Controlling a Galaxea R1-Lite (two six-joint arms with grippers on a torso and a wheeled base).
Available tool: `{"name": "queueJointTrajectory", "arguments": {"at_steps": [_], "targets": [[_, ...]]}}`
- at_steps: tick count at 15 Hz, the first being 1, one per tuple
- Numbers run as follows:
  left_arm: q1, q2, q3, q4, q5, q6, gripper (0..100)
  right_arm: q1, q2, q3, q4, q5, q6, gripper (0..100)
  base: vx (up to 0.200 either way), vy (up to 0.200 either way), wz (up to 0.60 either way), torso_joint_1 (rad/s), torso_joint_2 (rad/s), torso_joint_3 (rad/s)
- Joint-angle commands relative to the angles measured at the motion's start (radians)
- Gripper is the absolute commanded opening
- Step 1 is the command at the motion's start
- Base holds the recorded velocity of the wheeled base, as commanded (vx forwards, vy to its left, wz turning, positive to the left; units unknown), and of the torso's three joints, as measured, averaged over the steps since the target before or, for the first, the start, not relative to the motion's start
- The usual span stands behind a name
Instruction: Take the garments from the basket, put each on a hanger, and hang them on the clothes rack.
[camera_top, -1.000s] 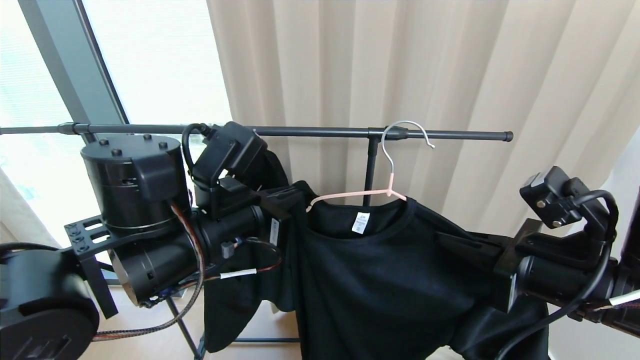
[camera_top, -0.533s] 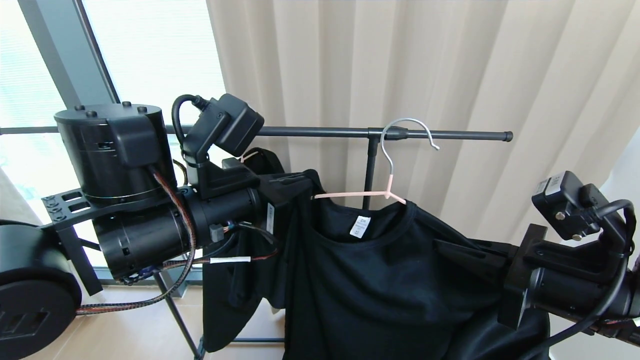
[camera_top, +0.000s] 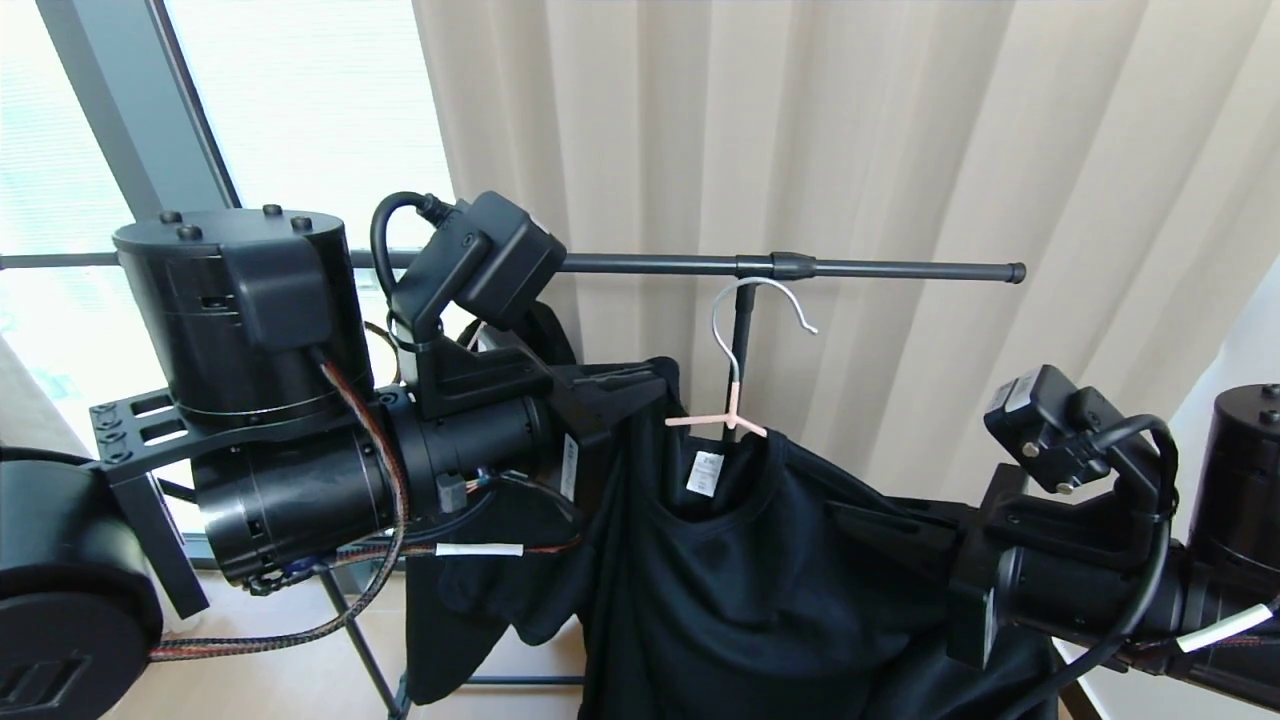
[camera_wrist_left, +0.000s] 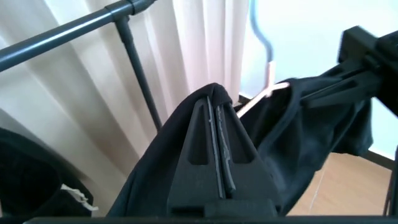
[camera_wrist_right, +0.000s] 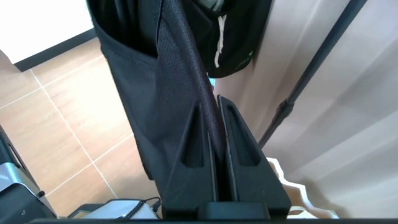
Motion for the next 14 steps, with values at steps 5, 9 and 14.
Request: {"name": "queueJointTrajectory", "arguments": {"at_steps": [5, 9, 14], "targets": [[-0.032, -0.003, -0.024, 0.031, -0.018, -0.027, 0, 0.001, 0.076, -0.006, -0.083, 0.034, 0.029, 0, 0.000, 0.000, 0.00, 0.000, 0.00, 0.000], [-0.031, -0.014, -0.025, 0.051, -0.020, -0.032, 0, 0.001, 0.070, 0.014, -0.163, 0.037, 0.054, 0, 0.000, 0.000, 0.00, 0.000, 0.00, 0.000], [-0.031, -0.023, -0.027, 0.051, -0.015, -0.032, 100, 0.001, 0.036, 0.028, -0.167, 0.036, 0.055, 0, 0.000, 0.000, 0.00, 0.000, 0.00, 0.000]]}}
